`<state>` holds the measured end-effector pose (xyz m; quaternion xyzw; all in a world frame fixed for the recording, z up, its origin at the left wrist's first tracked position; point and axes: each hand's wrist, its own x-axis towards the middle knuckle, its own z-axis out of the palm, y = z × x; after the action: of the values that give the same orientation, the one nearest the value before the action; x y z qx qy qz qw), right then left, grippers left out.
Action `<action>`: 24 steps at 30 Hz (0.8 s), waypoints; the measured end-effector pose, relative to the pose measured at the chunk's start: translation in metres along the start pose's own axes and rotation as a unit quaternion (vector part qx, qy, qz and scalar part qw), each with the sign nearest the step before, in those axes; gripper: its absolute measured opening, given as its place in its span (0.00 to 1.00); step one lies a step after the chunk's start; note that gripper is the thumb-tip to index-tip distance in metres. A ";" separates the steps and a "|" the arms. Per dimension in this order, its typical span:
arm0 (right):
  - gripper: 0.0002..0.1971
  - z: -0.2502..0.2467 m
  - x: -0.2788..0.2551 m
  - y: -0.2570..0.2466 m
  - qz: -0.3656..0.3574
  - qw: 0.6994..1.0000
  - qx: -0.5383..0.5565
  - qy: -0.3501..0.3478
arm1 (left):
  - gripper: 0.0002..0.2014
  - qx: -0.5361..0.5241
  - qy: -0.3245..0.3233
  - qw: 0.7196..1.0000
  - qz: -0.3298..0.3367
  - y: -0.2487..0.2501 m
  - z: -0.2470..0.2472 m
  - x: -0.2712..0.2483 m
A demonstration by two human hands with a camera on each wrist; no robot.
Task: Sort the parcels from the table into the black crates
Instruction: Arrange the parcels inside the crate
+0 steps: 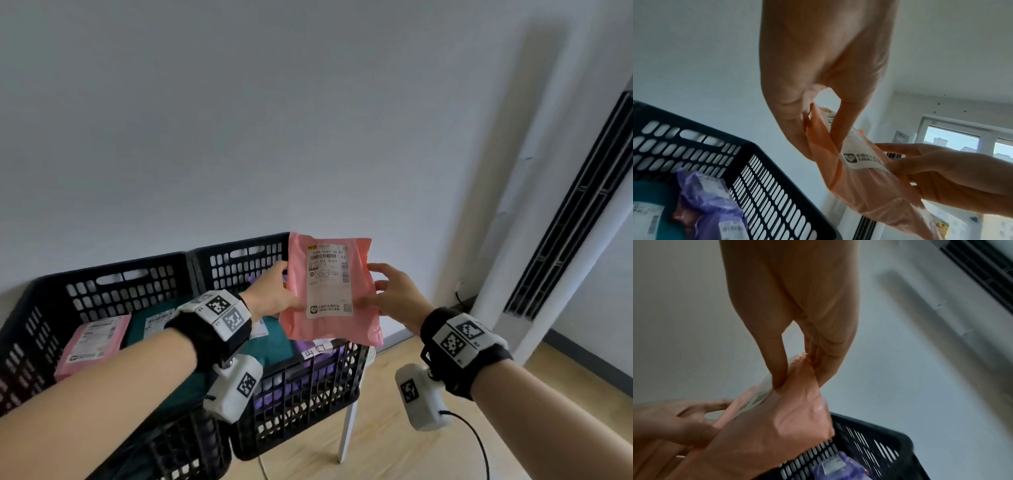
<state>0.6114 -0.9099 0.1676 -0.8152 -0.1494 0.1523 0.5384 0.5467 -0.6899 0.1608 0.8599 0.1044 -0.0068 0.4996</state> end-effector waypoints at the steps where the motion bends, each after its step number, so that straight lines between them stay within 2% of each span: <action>1: 0.38 -0.008 0.012 -0.004 -0.004 1.000 0.002 -0.010 | 0.39 -0.008 0.005 1.000 -0.005 0.008 -0.001 0.007; 5: 0.40 -0.030 0.061 -0.017 -0.021 0.999 0.007 -0.038 | 0.20 -0.010 0.030 0.999 -0.007 0.039 0.002 0.032; 9: 0.39 -0.031 0.103 -0.019 -0.036 0.998 0.008 -0.047 | 0.16 -0.017 0.070 0.997 -0.019 0.051 0.000 0.056; 11: 0.39 -0.025 0.123 -0.018 -0.036 0.998 0.012 -0.059 | 0.18 -0.023 0.106 0.993 -0.050 0.049 -0.004 0.069; 13: 0.39 -0.016 0.141 -0.017 -0.032 0.997 0.015 -0.074 | 0.31 -0.027 0.126 0.988 -0.089 0.041 -0.008 0.081; 15: 0.40 -0.005 0.160 -0.018 -0.027 0.995 0.009 -0.090 | 0.38 0.006 0.147 0.983 -0.110 0.027 -0.016 0.096; 17: 0.39 0.011 0.179 -0.018 -0.021 0.994 0.002 -0.110 | 0.36 0.042 0.157 0.979 -0.126 0.010 -0.026 0.113; 21: 0.38 0.047 0.219 -0.016 -0.010 0.991 -0.017 -0.133 | 0.24 0.068 0.173 0.968 -0.170 -0.019 -0.047 0.147; 22: 0.38 0.056 0.229 -0.016 -0.004 0.990 -0.023 -0.139 | 0.24 0.077 0.173 0.964 -0.185 -0.030 -0.053 0.159; 24: 0.37 0.075 0.250 -0.016 0.009 0.987 -0.045 -0.152 | 0.30 0.110 0.160 0.959 -0.206 -0.056 -0.065 0.184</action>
<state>0.8065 -0.7396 0.1330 -0.8072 -0.2291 0.2726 0.4708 0.7105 -0.5757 0.1237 0.8592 0.3568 0.0168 0.3664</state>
